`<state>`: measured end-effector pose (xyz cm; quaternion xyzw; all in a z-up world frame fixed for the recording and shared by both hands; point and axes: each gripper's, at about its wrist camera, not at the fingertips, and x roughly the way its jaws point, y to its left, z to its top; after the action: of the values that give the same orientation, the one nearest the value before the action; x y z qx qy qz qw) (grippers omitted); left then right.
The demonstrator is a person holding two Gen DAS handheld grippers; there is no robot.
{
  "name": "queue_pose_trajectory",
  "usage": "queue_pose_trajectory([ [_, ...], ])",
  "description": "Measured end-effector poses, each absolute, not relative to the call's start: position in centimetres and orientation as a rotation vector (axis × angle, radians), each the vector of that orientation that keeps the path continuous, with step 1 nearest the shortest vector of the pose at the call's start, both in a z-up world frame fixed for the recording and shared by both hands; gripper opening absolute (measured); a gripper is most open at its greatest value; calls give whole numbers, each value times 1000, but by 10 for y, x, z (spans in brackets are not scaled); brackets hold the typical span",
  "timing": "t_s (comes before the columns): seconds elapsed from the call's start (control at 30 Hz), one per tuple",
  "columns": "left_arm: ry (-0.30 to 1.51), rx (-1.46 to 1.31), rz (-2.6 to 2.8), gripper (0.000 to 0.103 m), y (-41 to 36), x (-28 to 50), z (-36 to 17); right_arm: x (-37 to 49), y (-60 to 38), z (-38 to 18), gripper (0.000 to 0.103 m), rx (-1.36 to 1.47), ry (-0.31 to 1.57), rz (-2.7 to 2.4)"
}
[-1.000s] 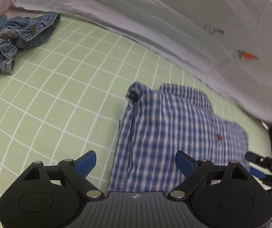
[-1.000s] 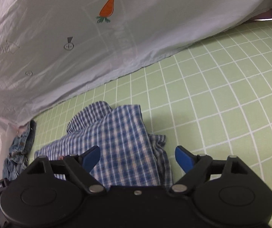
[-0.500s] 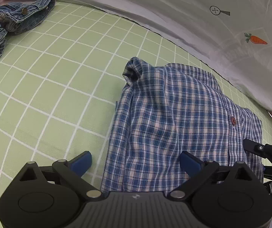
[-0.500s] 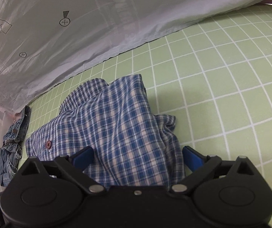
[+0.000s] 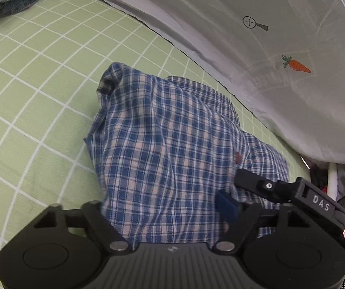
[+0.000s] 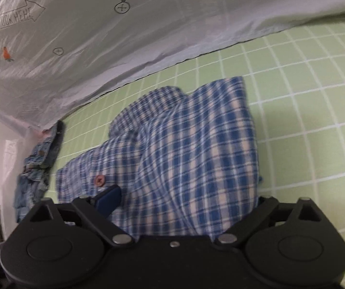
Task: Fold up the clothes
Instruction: 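Slide both grippers under the folded shirt bundle, then lift the folded shirt with both grippers and carry it toward the clothes stack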
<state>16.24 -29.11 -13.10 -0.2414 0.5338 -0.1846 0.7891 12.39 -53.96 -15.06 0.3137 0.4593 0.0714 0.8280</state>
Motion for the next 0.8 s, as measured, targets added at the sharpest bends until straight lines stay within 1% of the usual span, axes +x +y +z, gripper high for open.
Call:
queue_pose_trajectory([
  [0.03, 1155, -540, -413, 40, -290, 161, -131, 122, -536, -151, 70, 666, 978, 165],
  [0.07, 1157, -552, -430, 28, -289, 159, -131, 119, -532, -150, 52, 659, 980, 181],
  [0.1, 1154, -543, -442, 28, -290, 154, -127, 116, -529, -149, 42, 665, 981, 192],
  [0.13, 1149, -523, -451, 27, -290, 149, -123, 112, -528, -146, 38, 678, 980, 201],
  [0.17, 1143, -503, -459, 27, -291, 144, -119, 107, -527, -143, 32, 692, 978, 211],
  [0.2, 1138, -484, -468, 26, -291, 138, -115, 100, -524, -138, 30, 690, 976, 219],
  [0.33, 1127, -497, -494, 26, -288, 102, -100, 64, -516, -115, 28, 668, 953, 219],
  [0.5, 1117, -464, -556, 26, -293, 55, -81, 1, -520, -89, 28, 710, 905, 167],
  [0.67, 1124, -424, -653, 26, -309, 15, -71, -69, -532, -73, 28, 728, 856, 93],
  [0.8, 1127, -379, -757, 26, -336, -6, -63, -120, -549, -66, 28, 757, 809, 14],
])
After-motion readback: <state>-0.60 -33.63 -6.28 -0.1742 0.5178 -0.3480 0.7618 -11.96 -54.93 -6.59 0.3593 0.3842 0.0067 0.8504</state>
